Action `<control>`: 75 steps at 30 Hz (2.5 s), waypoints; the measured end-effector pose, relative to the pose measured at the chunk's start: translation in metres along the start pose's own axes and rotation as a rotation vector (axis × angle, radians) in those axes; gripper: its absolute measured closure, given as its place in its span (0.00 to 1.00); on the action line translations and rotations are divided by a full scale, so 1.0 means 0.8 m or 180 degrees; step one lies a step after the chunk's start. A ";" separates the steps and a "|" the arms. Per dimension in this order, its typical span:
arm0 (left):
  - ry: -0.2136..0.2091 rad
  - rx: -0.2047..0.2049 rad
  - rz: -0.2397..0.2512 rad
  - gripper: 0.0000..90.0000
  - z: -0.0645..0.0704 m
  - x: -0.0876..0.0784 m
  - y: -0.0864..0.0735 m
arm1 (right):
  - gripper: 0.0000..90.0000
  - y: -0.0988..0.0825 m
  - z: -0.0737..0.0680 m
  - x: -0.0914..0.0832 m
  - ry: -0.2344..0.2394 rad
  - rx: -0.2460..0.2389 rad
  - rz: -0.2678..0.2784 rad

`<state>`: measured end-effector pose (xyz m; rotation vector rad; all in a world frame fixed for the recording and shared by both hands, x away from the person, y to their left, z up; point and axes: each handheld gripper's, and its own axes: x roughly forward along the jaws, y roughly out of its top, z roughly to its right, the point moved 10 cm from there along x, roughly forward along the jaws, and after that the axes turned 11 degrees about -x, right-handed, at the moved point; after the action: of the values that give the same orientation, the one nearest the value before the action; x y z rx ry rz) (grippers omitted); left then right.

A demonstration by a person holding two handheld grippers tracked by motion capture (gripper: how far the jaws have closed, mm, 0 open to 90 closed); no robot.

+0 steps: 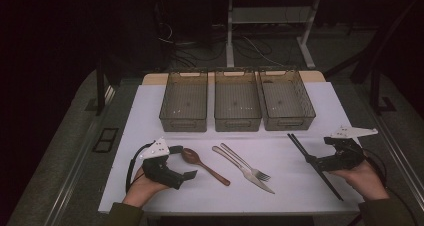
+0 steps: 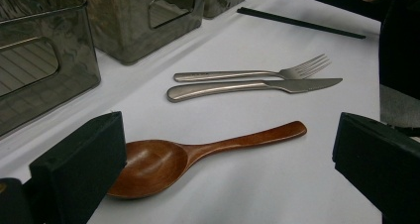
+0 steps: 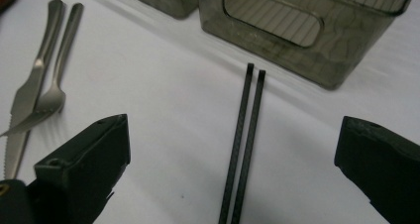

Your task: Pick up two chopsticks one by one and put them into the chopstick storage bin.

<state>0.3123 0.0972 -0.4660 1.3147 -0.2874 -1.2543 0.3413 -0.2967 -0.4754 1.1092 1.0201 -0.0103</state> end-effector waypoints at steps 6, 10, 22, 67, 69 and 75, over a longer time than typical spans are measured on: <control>0.0010 0.0006 0.0005 0.00 0.000 -0.001 0.000 | 0.10 -0.007 0.006 -0.001 -0.0039 0.0058 -0.0066; 0.0012 0.0009 -0.0005 0.00 0.000 0.000 -0.001 | 0.25 -0.011 0.007 -0.004 -0.0029 0.0104 -0.0093; 0.0017 0.0012 -0.0012 0.00 0.000 -0.001 -0.001 | 0.64 -0.028 0.002 0.000 -0.0024 0.0075 -0.0304; 0.0015 0.0026 -0.0023 0.00 0.001 0.000 -0.002 | 0.92 -0.076 0.009 0.001 -0.0123 -0.0006 -0.0773; 0.0015 0.0023 -0.0023 0.00 0.001 0.000 -0.002 | 0.86 -0.076 0.009 0.002 -0.0093 0.0042 -0.0730; 0.0015 0.0025 -0.0022 0.00 0.002 0.000 -0.002 | 0.86 -0.074 0.012 0.005 -0.0085 0.0033 -0.0653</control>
<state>0.3105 0.0965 -0.4669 1.3261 -0.2849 -1.2568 0.3215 -0.3312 -0.5206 1.0075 1.1071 -0.1948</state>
